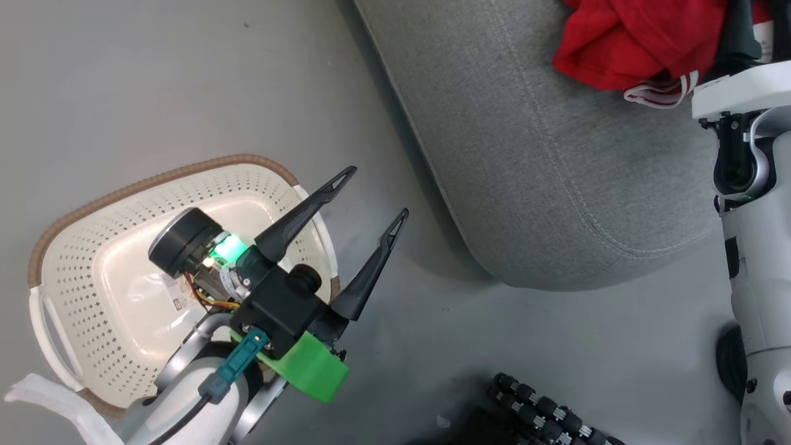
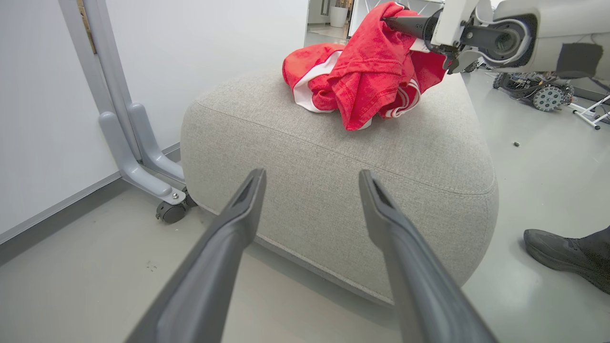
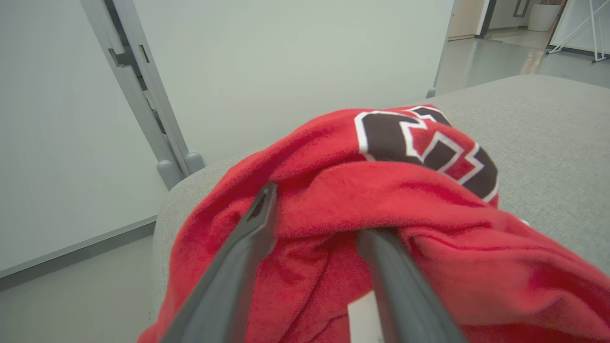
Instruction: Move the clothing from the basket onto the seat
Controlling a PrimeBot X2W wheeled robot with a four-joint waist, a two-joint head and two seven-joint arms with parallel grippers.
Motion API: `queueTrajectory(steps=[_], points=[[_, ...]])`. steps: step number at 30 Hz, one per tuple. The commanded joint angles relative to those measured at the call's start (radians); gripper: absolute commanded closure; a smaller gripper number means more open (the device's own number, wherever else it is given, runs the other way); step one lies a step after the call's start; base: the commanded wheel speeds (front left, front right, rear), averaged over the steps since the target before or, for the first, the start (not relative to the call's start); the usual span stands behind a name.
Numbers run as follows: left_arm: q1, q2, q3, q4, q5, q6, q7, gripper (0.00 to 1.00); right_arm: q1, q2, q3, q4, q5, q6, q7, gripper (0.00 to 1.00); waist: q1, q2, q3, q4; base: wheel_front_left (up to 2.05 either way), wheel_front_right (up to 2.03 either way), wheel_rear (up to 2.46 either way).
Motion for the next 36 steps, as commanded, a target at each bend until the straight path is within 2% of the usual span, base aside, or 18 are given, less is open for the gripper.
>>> queueTrajectory(steps=[1,5,12,19,26,36], points=[[-0.023,0.009,0.0,0.002,0.01,-0.004,-0.006,0.0,-0.015,0.001,-0.015,0.02,-0.01,0.0,-0.003,0.0,-0.0002,-0.0001,0.046,0.044,0.0,0.0,0.0],[-0.026,0.013,-0.001,0.01,0.009,-0.002,-0.011,0.0,-0.025,0.009,-0.042,0.052,-0.031,0.0,-0.003,0.0,-0.0002,-0.0001,0.053,0.05,0.0,0.0,0.0],[-0.033,0.01,-0.009,0.029,0.017,0.01,-0.031,0.0,0.05,0.026,-0.058,0.02,-0.062,0.0,-0.003,0.0,-0.0002,-0.0001,0.034,0.056,0.0,0.0,0.0],[-0.009,-0.009,-0.002,0.058,0.001,0.03,-0.085,0.0,0.179,0.06,-0.089,-0.08,-0.081,0.0,-0.003,0.0,-0.0002,-0.0001,-0.02,0.058,0.0,0.0,0.0],[0.019,-0.027,0.023,0.094,-0.024,0.06,-0.18,0.0,0.328,0.089,-0.124,-0.204,-0.145,0.0,-0.003,0.0,-0.0002,-0.0001,-0.096,0.088,0.0,0.0,0.0],[0.077,-0.054,0.102,0.172,-0.073,0.126,-0.273,0.0,0.486,0.135,-0.075,-0.402,-0.211,0.0,-0.003,0.0,-0.0002,-0.0001,-0.206,0.169,0.0,0.0,0.0]])
